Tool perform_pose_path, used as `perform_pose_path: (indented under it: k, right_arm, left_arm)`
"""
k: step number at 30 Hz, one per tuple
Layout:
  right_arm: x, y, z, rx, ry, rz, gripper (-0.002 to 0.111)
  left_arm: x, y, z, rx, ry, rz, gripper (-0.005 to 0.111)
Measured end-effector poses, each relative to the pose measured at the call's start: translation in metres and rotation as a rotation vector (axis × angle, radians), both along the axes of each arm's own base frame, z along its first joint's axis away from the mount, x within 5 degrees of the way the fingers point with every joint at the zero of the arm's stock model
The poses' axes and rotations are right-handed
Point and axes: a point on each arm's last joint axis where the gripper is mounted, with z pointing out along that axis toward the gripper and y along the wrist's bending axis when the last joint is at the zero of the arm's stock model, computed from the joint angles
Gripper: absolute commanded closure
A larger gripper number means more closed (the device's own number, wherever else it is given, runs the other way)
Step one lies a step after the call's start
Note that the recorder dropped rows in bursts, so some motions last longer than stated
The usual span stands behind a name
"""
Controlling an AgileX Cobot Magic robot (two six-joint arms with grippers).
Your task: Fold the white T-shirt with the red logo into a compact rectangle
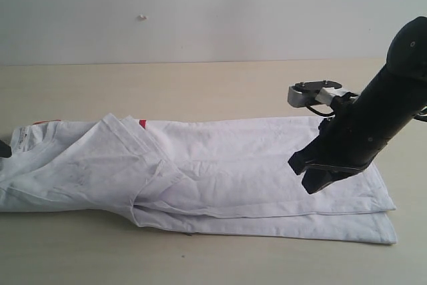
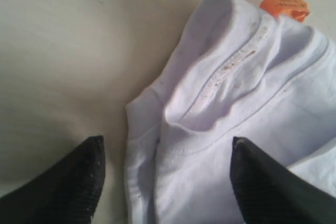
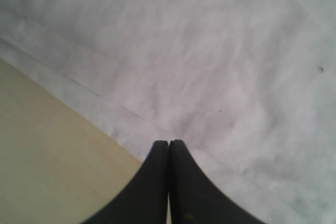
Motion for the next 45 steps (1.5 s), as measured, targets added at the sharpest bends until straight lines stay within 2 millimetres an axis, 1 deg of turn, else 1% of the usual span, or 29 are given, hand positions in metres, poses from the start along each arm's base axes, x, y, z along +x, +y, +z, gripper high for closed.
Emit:
perform_pose_path:
  k: [6,10,17,24,26,30,33,36,37,43,45]
  right_arm:
    - [0.0,0.0,0.0,0.0,0.002,0.001,0.108]
    - [0.0,0.0,0.0,0.0,0.002,0.001,0.108]
    - [0.0,0.0,0.0,0.0,0.002,0.001,0.108]
    - [0.0,0.0,0.0,0.0,0.001,0.003,0.108]
    - [0.0,0.0,0.0,0.002,0.001,0.001,0.108]
    - [0.0,0.0,0.0,0.004,0.001,0.0,0.108]
    - [0.0,0.0,0.0,0.004,0.001,0.0,0.108]
    - [0.0,0.0,0.0,0.004,0.001,0.0,0.108]
    - [0.0,0.0,0.0,0.004,0.001,0.0,0.108]
    - [0.0,0.0,0.0,0.006,0.001,-0.002,0.108]
    - [0.0,0.0,0.0,0.006,0.001,-0.002,0.108]
  left_arm:
    - [0.001,0.0,-0.005,-0.026,0.014,-0.001,0.041]
    - [0.002,-0.004,-0.01,-0.09,0.027,-0.016,0.041]
    - [-0.001,-0.019,-0.019,-0.28,0.032,-0.132,0.041]
    - [-0.007,-0.027,-0.021,-0.352,0.053,-0.207,0.041]
    - [-0.007,-0.034,-0.022,-0.357,0.065,-0.244,0.046]
    - [-0.008,-0.053,-0.024,-0.337,0.099,-0.337,0.072]
    - [-0.01,-0.067,-0.029,-0.314,0.131,-0.411,0.088]
    - [-0.01,-0.076,-0.031,-0.307,0.152,-0.441,0.105]
    - [-0.01,-0.078,-0.031,-0.311,0.157,-0.445,0.107]
    - [-0.013,-0.08,-0.029,-0.345,0.182,-0.453,0.107]
    - [-0.013,-0.08,-0.025,-0.341,0.178,-0.464,0.107]
